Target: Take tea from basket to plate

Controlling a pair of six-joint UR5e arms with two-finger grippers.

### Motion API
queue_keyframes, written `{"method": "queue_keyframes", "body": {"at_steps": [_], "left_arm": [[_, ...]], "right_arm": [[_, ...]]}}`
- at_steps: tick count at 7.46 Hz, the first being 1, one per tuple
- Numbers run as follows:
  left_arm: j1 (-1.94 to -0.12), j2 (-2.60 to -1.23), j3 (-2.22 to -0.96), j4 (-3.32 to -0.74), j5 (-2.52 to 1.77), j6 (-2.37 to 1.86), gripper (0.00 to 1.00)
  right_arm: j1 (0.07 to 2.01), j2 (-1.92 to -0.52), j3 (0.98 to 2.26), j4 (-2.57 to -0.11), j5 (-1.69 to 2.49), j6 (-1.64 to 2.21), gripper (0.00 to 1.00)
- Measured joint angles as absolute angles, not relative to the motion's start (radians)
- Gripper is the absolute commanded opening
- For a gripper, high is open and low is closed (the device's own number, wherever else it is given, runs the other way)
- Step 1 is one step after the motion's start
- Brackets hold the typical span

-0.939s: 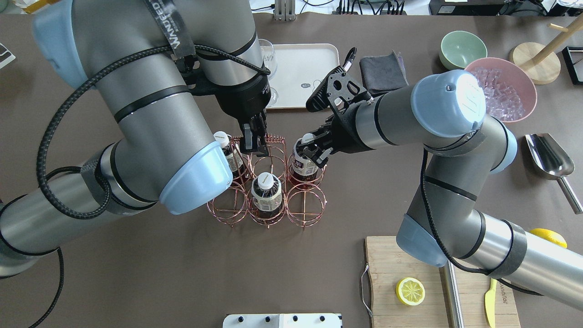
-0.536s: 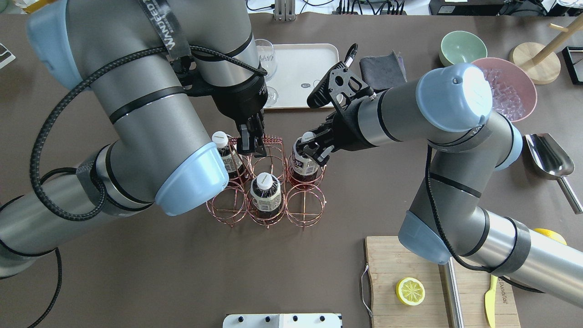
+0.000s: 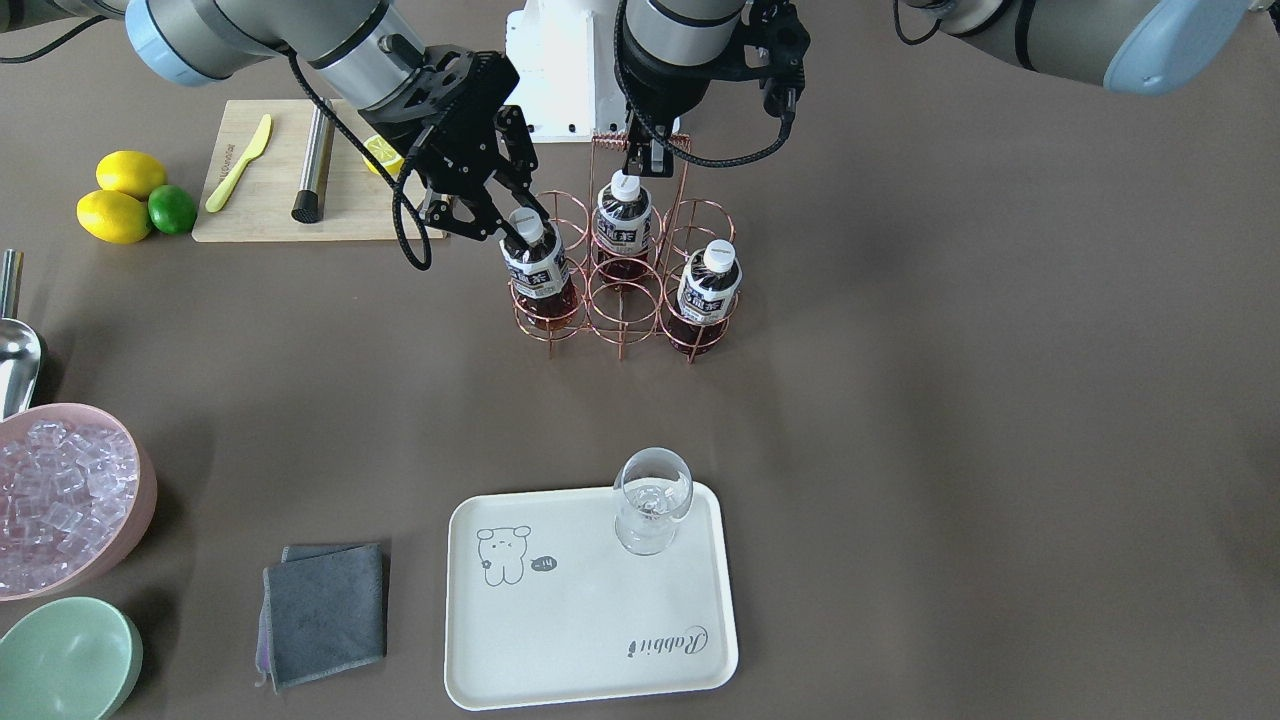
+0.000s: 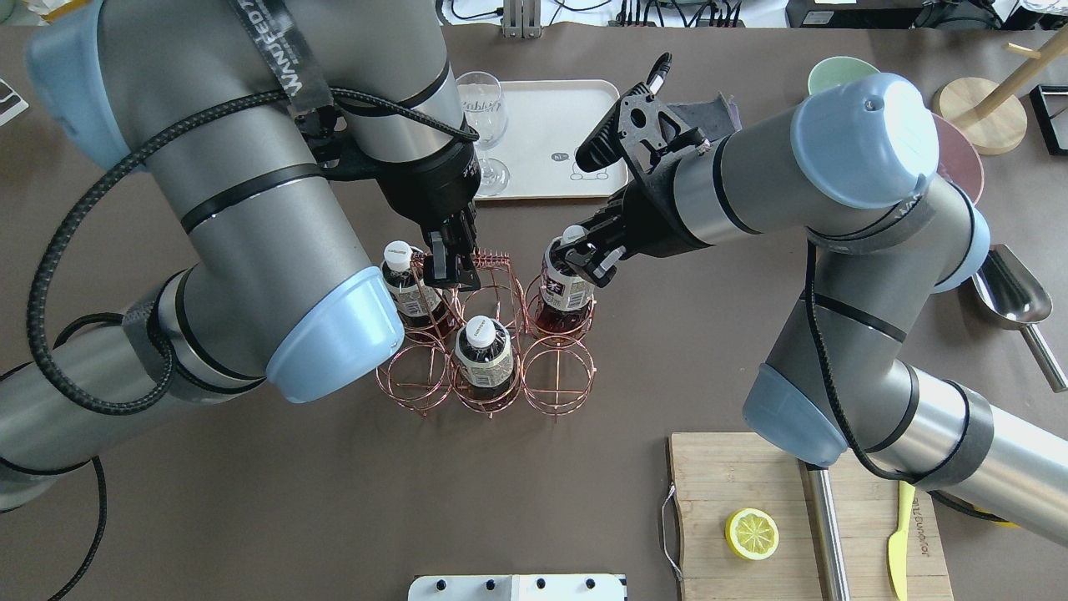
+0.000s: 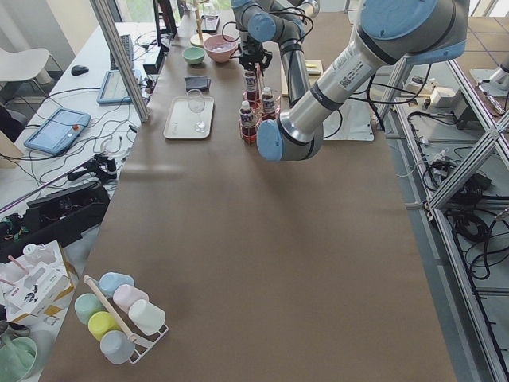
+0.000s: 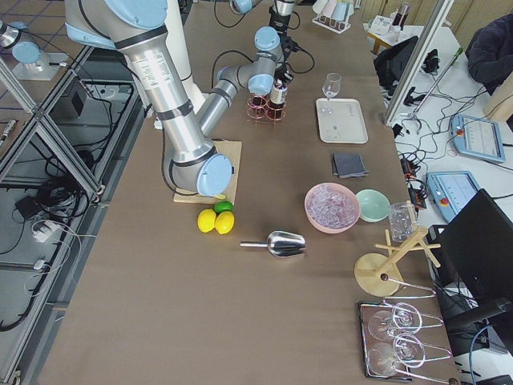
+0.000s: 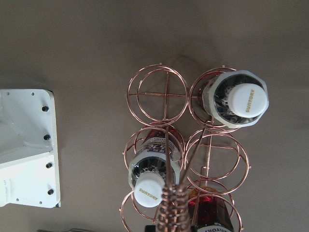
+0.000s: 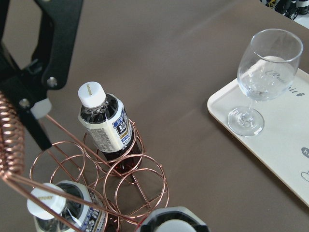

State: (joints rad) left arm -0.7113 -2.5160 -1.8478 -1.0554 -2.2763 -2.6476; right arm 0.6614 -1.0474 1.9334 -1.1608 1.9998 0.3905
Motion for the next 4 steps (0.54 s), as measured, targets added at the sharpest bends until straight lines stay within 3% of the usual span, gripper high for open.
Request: {"method": "queue_keyframes", "body": {"at_steps": [4], "left_arm": [[-0.714,-2.509,-1.859,-1.054,-2.276,-2.648,0.00]], "right_arm": [[0.677,-1.042,1.952,-1.163,2.016,0.399,0.00]]}}
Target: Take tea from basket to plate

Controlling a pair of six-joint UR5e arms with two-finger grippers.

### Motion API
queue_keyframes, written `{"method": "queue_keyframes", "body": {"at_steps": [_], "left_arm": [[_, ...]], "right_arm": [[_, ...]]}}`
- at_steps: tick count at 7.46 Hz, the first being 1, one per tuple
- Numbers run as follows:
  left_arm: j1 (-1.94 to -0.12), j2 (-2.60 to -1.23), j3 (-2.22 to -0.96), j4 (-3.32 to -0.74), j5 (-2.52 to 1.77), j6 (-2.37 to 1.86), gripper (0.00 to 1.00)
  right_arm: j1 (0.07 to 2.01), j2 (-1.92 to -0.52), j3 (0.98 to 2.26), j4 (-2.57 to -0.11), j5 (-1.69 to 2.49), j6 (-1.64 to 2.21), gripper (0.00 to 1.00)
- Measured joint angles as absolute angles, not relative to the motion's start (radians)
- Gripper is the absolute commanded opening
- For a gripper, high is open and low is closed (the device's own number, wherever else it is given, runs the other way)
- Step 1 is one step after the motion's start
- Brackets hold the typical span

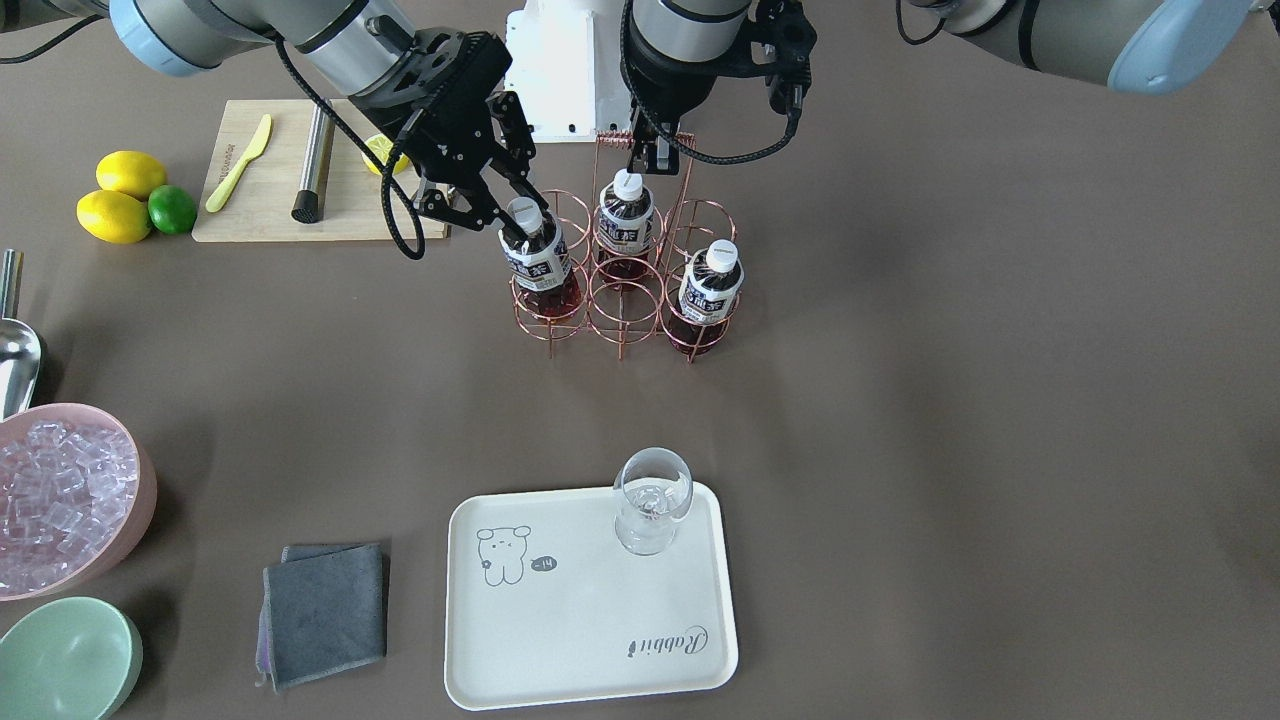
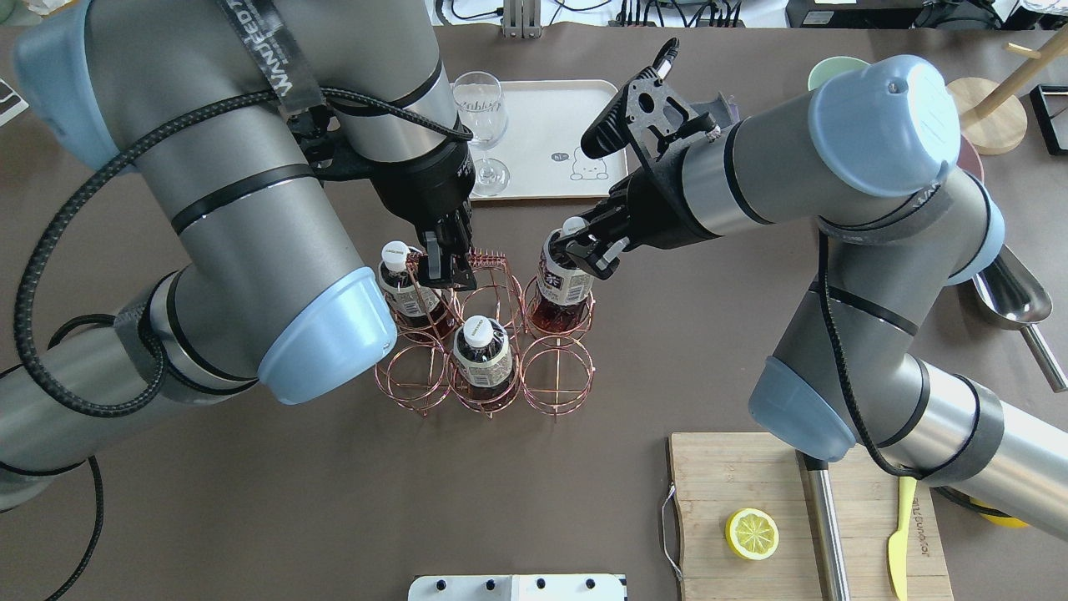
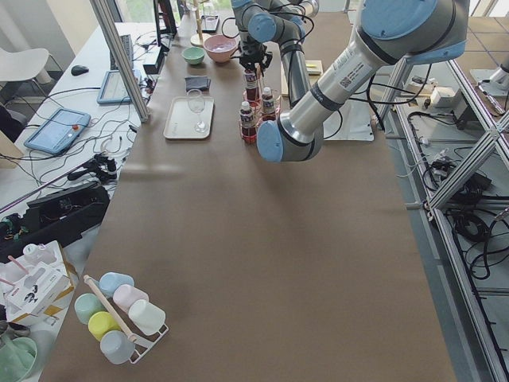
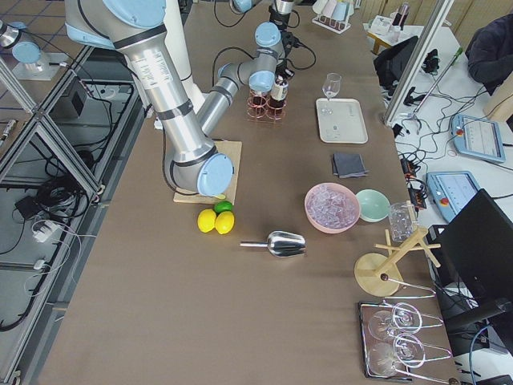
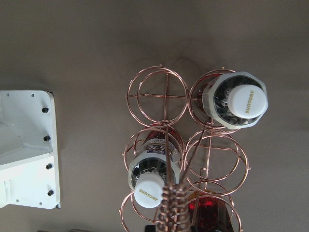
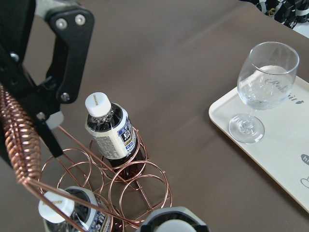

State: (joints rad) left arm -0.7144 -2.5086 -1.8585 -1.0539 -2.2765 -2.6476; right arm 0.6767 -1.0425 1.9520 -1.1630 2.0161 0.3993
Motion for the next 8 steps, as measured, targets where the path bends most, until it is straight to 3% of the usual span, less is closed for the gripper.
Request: {"method": "queue_keyframes", "body": {"at_steps": [8], "left_arm": [[-0.715,-2.508,-1.859,-1.054,-2.277,-2.648,0.00]], "right_arm": [[0.833,-0.955,1.993,-1.280,2.185,0.402,0.00]]}}
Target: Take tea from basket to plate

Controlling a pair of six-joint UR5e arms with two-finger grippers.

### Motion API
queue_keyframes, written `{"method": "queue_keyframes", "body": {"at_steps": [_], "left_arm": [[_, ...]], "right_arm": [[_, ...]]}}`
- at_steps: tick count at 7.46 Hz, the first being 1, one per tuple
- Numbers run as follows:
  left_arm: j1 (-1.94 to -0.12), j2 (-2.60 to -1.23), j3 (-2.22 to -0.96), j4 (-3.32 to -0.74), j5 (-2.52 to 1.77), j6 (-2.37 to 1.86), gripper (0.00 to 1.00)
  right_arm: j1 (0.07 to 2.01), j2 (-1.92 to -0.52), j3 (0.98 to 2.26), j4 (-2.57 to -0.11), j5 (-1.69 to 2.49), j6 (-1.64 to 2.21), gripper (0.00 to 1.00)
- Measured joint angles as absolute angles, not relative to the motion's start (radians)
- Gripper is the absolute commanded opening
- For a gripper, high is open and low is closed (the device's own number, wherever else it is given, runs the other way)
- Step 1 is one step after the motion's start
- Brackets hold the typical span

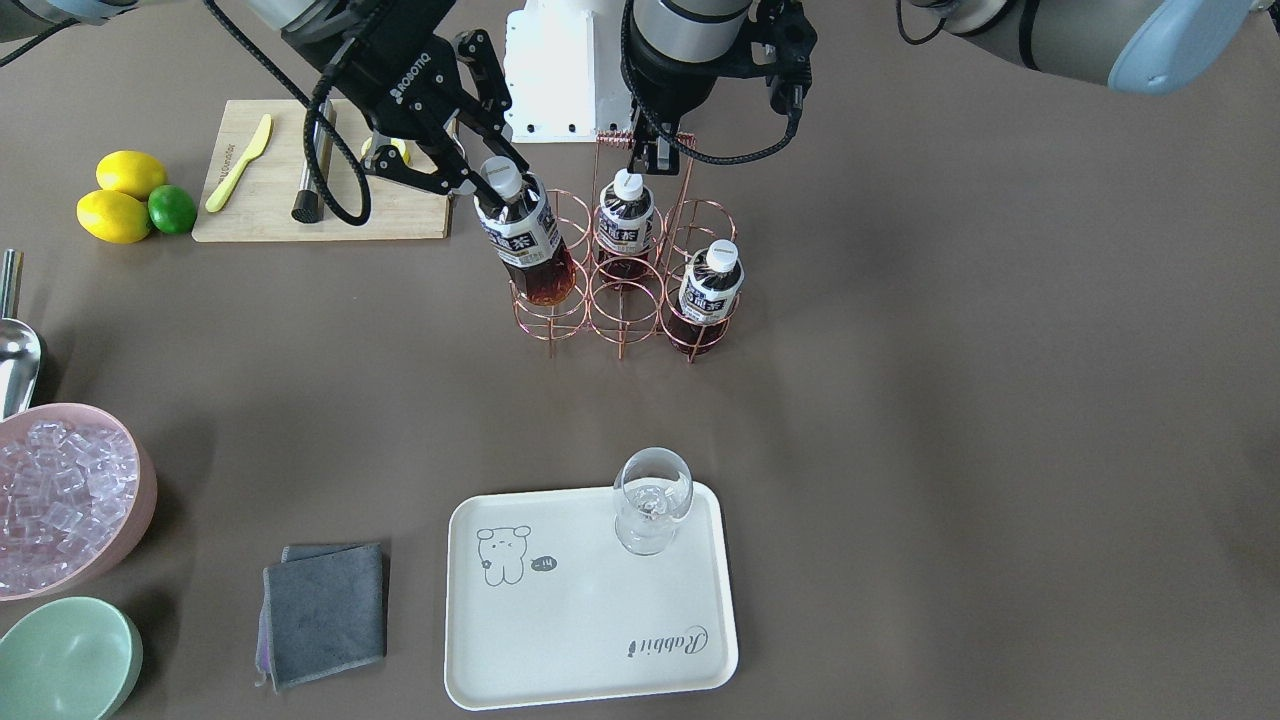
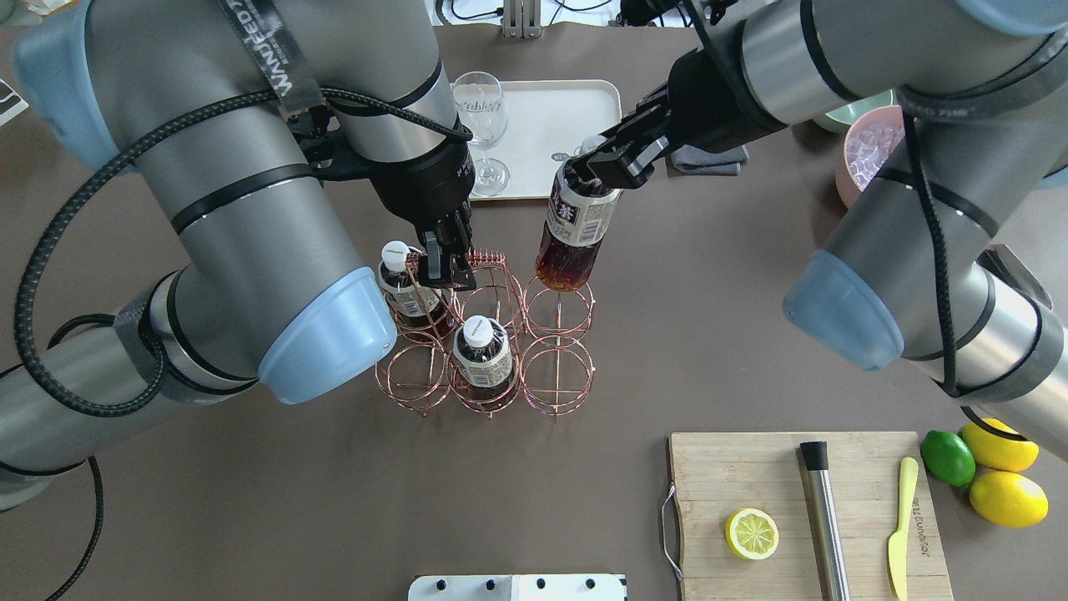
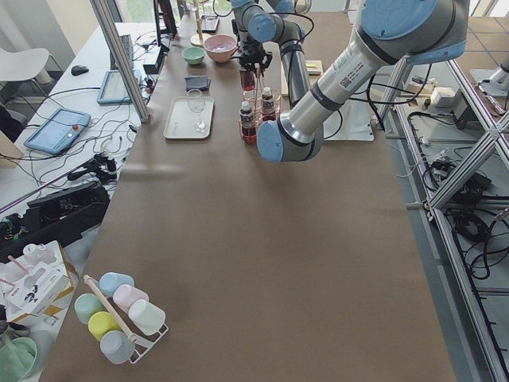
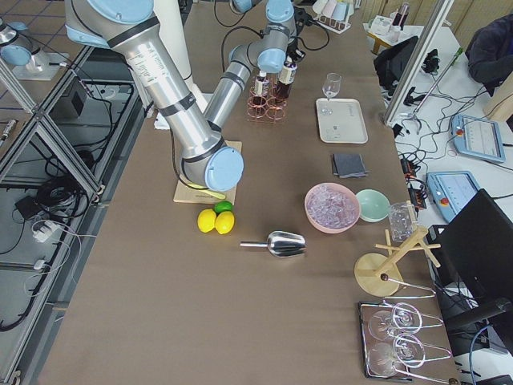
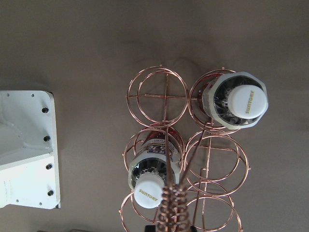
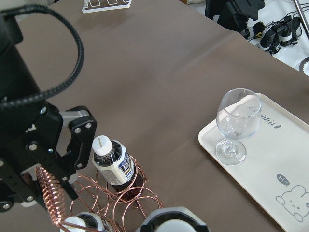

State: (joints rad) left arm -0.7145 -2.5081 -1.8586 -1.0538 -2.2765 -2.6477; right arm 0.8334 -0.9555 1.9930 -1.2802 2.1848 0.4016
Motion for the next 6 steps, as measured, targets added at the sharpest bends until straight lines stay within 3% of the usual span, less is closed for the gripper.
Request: {"method": "queue_keyframes", "body": {"at_steps": [3,6], "left_arm": [[-0.714,-2.508,-1.860,-1.054,-2.278,-2.648,0.00],[-0.715,-2.506,-1.861,-1.054,-2.278,-2.648,0.00]], "right_arm": [[0.954,-0.898,1.953,-1.338,2.284,0.395,0.00],[1.052,-0.821,1.817,-1.346,2.306,0.399,0.00]]}}
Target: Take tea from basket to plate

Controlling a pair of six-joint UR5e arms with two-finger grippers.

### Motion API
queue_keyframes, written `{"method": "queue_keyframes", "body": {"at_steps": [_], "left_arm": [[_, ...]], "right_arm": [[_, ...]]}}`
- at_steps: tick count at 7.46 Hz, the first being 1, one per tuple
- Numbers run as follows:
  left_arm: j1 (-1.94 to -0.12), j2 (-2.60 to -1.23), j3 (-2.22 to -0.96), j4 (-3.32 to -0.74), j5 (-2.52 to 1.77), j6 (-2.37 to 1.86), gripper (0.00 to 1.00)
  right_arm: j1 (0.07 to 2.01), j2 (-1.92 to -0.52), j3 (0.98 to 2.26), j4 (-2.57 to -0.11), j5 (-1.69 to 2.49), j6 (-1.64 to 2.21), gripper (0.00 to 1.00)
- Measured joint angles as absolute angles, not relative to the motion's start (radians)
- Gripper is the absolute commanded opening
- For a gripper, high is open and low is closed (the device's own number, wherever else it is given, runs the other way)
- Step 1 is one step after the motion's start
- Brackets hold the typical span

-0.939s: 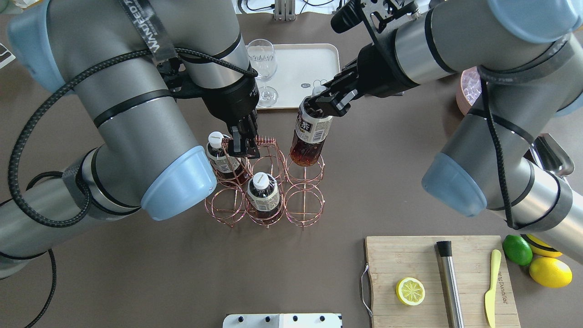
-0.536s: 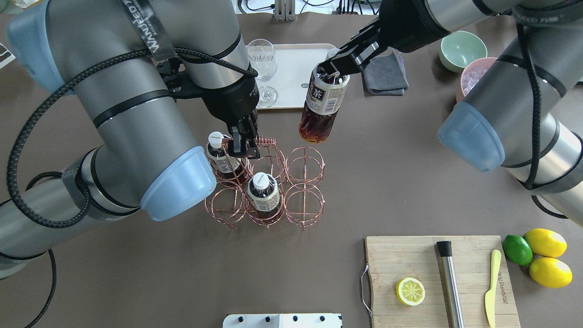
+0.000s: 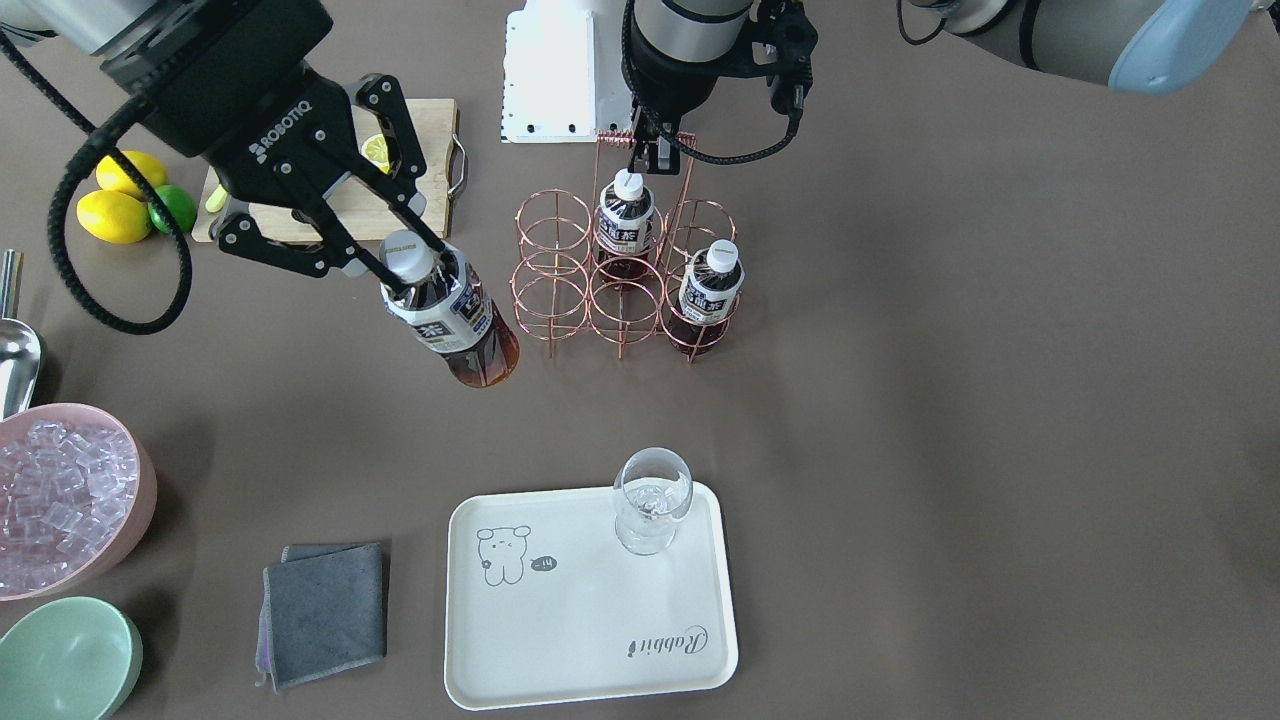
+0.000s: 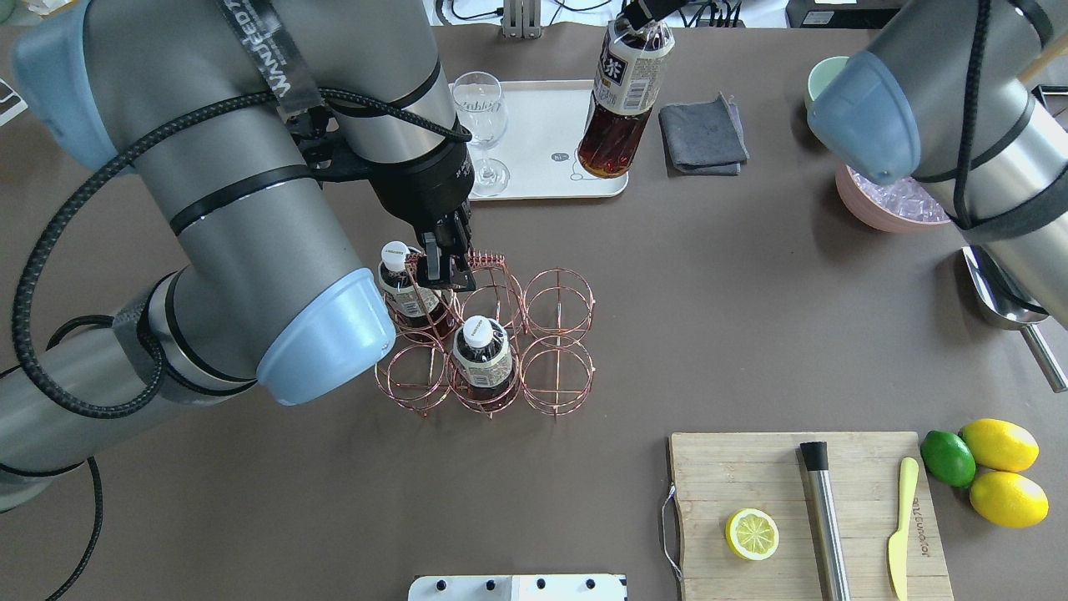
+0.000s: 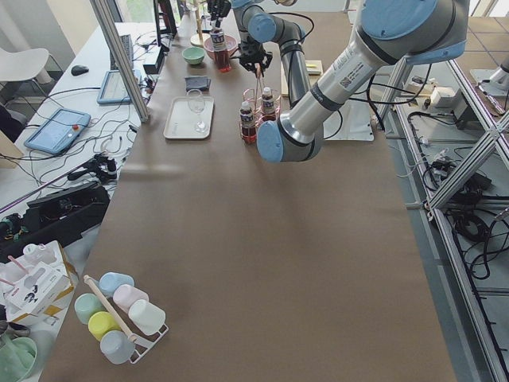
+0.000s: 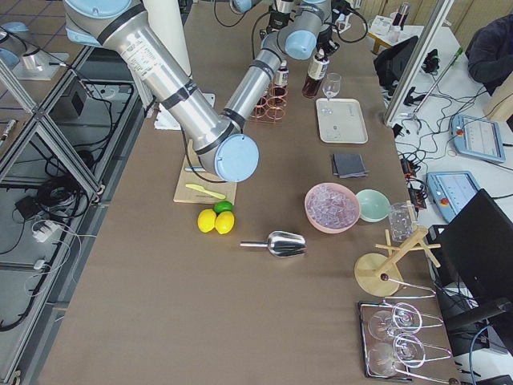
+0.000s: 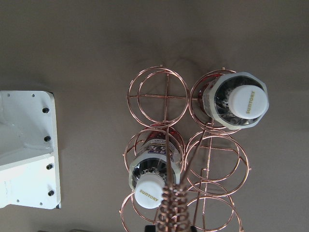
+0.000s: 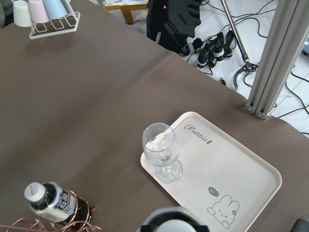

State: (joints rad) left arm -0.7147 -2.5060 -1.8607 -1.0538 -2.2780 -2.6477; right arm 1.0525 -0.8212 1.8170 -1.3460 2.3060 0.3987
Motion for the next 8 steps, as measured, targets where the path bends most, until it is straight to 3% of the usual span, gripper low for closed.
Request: {"method": "queue_keyframes", "body": {"at_steps": [3,8], "left_arm": [[-0.732,-2.497,-1.866,-1.052,-2.280,-2.647,0.00],[-0.881,-2.392,-1.999,-0.919,-2.369,-2.472,0.00]], "right_arm": [[1.092,-0.714,1.612,-1.348,2.301,0.429,0.00],[1.082,-0.518,1.260,-1.343,2.190,0.534,0.00]]}}
